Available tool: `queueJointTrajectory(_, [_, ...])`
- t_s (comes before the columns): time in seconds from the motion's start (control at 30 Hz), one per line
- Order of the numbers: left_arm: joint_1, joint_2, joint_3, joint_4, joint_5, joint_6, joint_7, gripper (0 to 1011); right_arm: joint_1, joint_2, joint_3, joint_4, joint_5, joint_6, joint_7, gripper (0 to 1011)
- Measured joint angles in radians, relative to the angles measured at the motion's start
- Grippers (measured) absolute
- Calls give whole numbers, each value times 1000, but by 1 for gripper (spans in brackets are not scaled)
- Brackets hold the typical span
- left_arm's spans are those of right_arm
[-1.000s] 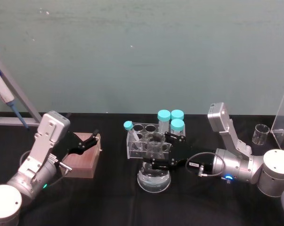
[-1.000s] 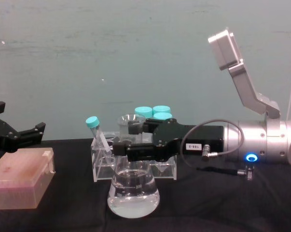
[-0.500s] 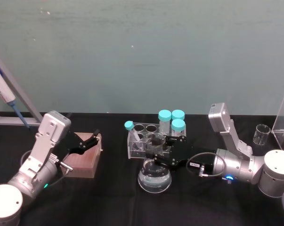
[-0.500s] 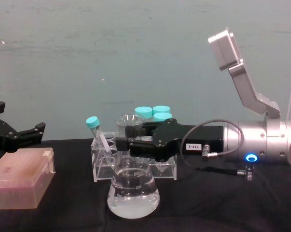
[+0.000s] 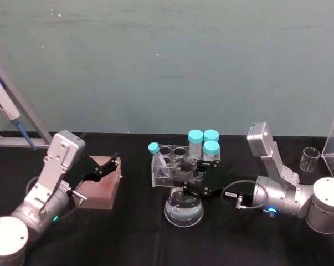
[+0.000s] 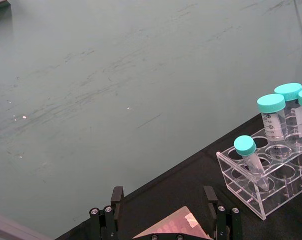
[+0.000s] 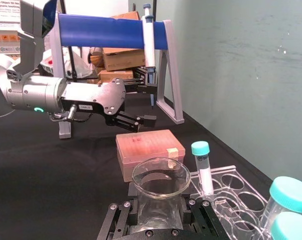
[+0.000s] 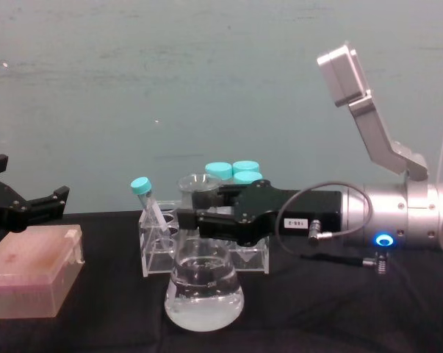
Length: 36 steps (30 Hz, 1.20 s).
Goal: Place the experimental apparatus aside using one hand.
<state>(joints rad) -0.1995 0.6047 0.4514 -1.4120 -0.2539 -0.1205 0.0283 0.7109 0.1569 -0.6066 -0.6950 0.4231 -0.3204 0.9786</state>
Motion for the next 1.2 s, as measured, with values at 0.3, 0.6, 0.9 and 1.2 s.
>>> queueJointTrajectory(0.3, [0,0,0,0,0,0,0,1000,-33,30,9,-75,2,25,-25,456])
queueJointTrajectory(0.6, [0,0,0,0,0,0,0,1000,-70,71,26,-167,38,61,-41,456])
queueJointTrajectory(0.9, [0,0,0,0,0,0,0,1000,-102,113,32,-230,56,89,-71,456])
queueJointTrajectory(1.2, [0,0,0,0,0,0,0,1000,-145,163,50,-299,67,111,-124,456])
